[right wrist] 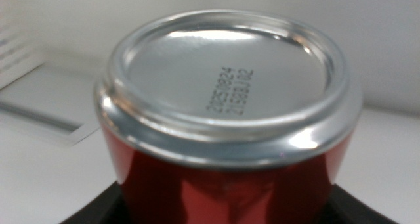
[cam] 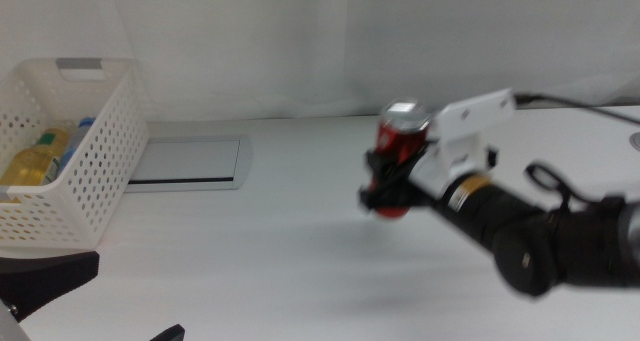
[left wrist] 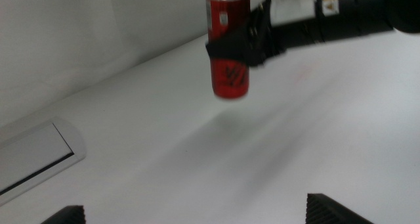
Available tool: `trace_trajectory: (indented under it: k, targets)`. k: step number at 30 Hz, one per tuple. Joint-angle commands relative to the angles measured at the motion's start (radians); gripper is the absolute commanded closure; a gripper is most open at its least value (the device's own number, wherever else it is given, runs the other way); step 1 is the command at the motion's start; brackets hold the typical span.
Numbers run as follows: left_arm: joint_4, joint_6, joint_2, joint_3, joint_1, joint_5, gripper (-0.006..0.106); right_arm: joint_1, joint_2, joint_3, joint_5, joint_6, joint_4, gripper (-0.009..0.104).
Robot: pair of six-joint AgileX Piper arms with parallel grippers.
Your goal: Use arms to grab the bottles and put them into the dustbin to the left of the table.
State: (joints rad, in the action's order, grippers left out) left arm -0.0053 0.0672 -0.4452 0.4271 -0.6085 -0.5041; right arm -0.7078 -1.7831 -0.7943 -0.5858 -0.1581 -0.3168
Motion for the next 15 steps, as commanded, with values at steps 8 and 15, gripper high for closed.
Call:
trace_trajectory:
  k: [8, 15]
  targets:
    - [-0.011, -0.009, 0.004, -0.003, -0.008, 0.007, 0.014, -0.205, 0.018, 0.037, -0.078, -0.140, -0.161, 0.097]
    - [-0.011, -0.009, 0.004, -0.003, -0.008, 0.007, 0.014, -0.230, -0.049, 0.037, -0.091, -0.140, -0.184, 0.097]
